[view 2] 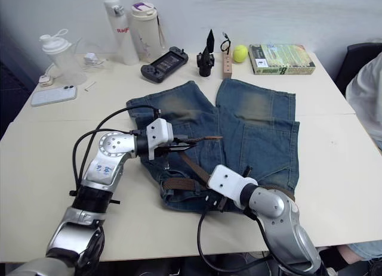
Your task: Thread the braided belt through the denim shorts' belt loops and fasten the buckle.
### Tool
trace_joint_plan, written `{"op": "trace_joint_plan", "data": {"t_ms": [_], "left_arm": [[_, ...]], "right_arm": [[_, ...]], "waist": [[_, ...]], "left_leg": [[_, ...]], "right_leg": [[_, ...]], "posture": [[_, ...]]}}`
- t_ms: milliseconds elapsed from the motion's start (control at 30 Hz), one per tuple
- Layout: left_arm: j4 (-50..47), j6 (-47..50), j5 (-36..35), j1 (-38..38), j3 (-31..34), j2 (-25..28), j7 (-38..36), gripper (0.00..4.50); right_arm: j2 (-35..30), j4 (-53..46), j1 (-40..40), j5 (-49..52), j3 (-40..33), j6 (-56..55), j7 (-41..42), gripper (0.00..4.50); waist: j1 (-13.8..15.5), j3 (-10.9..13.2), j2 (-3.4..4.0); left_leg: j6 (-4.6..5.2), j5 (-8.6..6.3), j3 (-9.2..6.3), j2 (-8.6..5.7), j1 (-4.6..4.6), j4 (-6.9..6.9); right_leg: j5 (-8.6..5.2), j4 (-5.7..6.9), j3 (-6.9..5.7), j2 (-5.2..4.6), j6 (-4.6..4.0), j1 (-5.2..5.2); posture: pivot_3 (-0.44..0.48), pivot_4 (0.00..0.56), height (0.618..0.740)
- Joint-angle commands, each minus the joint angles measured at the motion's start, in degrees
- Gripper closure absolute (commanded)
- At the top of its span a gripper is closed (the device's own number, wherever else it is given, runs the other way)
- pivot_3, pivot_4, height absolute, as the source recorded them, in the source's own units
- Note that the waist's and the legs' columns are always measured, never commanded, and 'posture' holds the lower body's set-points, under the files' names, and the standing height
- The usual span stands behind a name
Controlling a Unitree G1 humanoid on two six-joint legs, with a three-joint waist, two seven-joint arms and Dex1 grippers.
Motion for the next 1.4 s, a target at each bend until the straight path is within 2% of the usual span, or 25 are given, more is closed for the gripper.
{"op": "trace_joint_plan", "data": {"t_ms": [33,167,333,433,633,833,967,1133,1233,1400], "left_arm": [[-8.74,3.50,-2.20,3.32,0.48,1.24,2.58,4.50],[-11.07,5.18,-3.14,3.99,0.46,2.81,3.23,4.50],[-12.74,6.18,-4.57,4.49,0.01,4.95,3.02,4.50],[-13.16,6.11,-4.72,4.48,-0.78,6.39,2.42,4.50],[-13.98,7.52,-5.80,4.84,-1.46,7.24,2.93,4.50],[-13.50,8.56,-6.31,3.84,-1.62,7.04,3.55,4.50],[-13.14,8.94,-6.53,3.56,-1.74,7.24,3.37,4.50],[-11.90,9.57,-6.32,2.78,-1.62,7.65,3.97,4.50],[-11.09,9.66,-6.10,2.28,-1.76,7.74,4.23,4.50],[-10.01,9.59,-5.35,1.86,-2.34,7.88,4.69,4.50]], "right_arm": [[2.80,-7.69,-1.69,7.07,-6.78,9.09,0.98,4.44],[1.75,-12.08,-2.97,12.75,-12.05,15.05,1.98,4.44],[-0.97,-16.29,-0.10,19.77,-16.01,16.93,3.21,4.44],[-4.13,-16.53,2.99,21.81,-16.11,14.77,2.88,3.66],[-7.97,-15.10,9.26,19.81,-10.29,6.32,-2.77,1.02],[-6.77,-9.97,10.23,14.38,-3.92,0.64,-11.80,1.02],[-4.12,-7.13,9.43,13.41,-3.03,0.25,-16.77,1.02],[-4.48,-6.26,10.40,13.52,-3.90,0.20,-18.33,1.02],[-5.12,-6.19,9.69,13.76,-4.44,0.27,-18.42,1.82],[-5.30,-7.15,7.67,13.87,-4.36,1.40,-18.51,4.07]], "waist": [[-0.14,0.10,0.19],[-0.15,0.13,0.22],[-0.07,0.13,0.22],[-0.03,0.14,0.22],[-0.09,0.15,0.21],[-0.02,0.15,0.20],[0.05,0.15,0.19],[0.05,0.15,0.19],[0.05,0.15,0.19],[0.03,0.15,0.19]], "left_leg": [[0.00,0.01,0.02,0.00,-0.05,-0.02],[0.08,0.34,0.21,-0.03,-0.69,0.01],[0.12,0.38,0.28,-0.06,-0.70,0.01],[0.13,0.37,0.28,-0.06,-0.71,-0.01],[0.11,0.38,0.38,-0.05,-0.71,-0.03],[0.09,0.40,0.50,-0.06,-0.71,-0.02],[0.08,0.41,0.53,-0.07,-0.71,0.00],[0.07,0.41,0.53,-0.07,-0.71,0.00],[0.08,0.42,0.53,-0.07,-0.71,0.01],[0.08,0.42,0.54,-0.07,-0.71,0.02]], "right_leg": [[-0.01,0.07,0.00,0.02,-0.01,-0.08],[-0.02,0.68,-0.07,0.21,-0.03,-0.91],[-0.02,0.75,-0.13,0.15,-0.03,-0.97],[-0.02,0.72,0.01,0.14,-0.03,-0.99],[-0.02,0.77,0.01,0.17,-0.03,-1.07],[-0.02,0.84,-0.02,0.22,-0.03,-1.17],[-0.02,0.85,-0.03,0.25,-0.02,-1.18],[-0.02,0.87,-0.02,0.28,-0.02,-1.18],[-0.02,0.89,-0.01,0.36,-0.02,-1.19],[-0.02,0.93,-0.01,0.37,-0.02,-1.20]], "posture": [[0.000,0.150,0.740],[0.000,0.150,0.740],[0.000,0.150,0.740],[0.000,0.150,0.740],[0.000,0.150,0.740],[0.000,0.150,0.740],[0.000,0.150,0.740],[0.000,0.150,0.740],[0.000,0.150,0.740],[0.000,0.150,0.740]]}}
